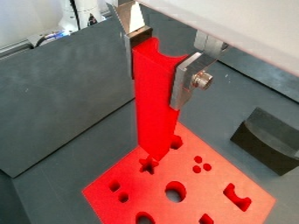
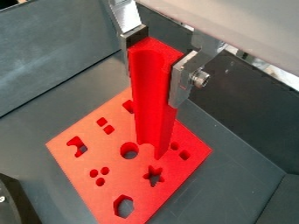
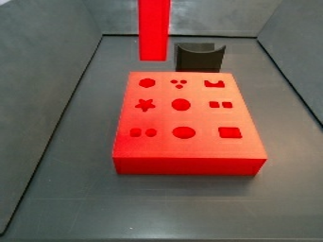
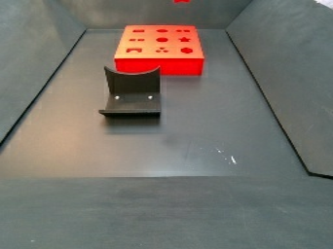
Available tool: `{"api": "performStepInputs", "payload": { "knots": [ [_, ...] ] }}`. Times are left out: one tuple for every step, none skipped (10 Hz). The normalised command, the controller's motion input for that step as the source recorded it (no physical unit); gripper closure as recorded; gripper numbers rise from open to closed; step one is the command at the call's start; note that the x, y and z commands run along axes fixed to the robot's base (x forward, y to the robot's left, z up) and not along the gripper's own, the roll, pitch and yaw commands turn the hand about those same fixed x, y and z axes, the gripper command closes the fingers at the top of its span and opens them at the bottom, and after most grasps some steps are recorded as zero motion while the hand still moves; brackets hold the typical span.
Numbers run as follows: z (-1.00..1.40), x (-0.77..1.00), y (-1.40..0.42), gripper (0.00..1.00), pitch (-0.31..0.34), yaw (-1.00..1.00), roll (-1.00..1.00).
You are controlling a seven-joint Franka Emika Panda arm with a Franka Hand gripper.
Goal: Insert the arch object.
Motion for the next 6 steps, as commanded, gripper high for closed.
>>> {"api": "performStepInputs", "payload": {
  "knots": [
    [-0.2,0.19,0.04,1.0,-0.003,0.0,-0.04],
    [-0.5,0.37,0.22,1.0,-0.07,-0.1,-0.03],
    [-0.47,0.87,0.47,1.0,-0.06,-0.18,-0.02],
    [-0.33,0.99,0.49,1.0,-0.057,-0.16,0.0],
    [-0.2,1.0,0.42,1.0,-0.033,-0.12,0.0],
    [-0.15,1.0,0.31,1.0,-0.023,-0.1,0.01]
  ]
}}
